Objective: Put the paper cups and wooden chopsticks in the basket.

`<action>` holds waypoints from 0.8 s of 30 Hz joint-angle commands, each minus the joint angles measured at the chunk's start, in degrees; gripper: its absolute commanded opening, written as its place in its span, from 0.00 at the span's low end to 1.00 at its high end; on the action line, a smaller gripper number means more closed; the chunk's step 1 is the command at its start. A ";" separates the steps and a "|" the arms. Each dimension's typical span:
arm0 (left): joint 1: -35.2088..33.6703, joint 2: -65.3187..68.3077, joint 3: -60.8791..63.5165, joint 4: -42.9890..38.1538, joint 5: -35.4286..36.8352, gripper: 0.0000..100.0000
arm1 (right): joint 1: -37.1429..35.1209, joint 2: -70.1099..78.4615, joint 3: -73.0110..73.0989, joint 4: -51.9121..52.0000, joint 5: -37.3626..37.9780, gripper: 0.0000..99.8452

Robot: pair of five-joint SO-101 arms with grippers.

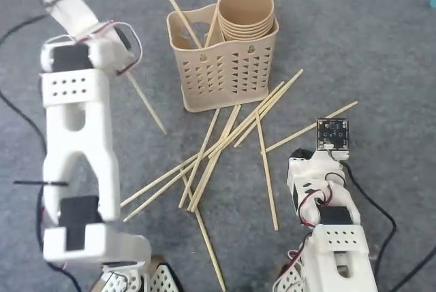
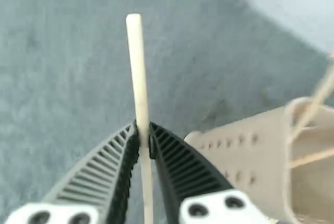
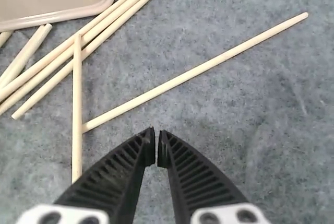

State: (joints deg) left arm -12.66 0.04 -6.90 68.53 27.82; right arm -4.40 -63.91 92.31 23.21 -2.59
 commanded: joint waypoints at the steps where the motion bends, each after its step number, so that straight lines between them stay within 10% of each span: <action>1: 0.53 -8.09 -0.75 -5.27 -5.36 0.01 | 0.57 -1.01 -0.97 0.48 0.88 0.03; 13: 5.19 -21.63 5.14 -25.49 -17.23 0.01 | 0.57 -1.01 -0.97 0.31 0.88 0.03; 24: 12.75 -33.23 33.45 -71.74 -17.76 0.01 | 0.57 -1.01 -0.97 0.22 0.88 0.03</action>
State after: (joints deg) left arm -3.25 -29.41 21.93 10.42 10.33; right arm -4.40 -63.91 92.31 23.21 -2.59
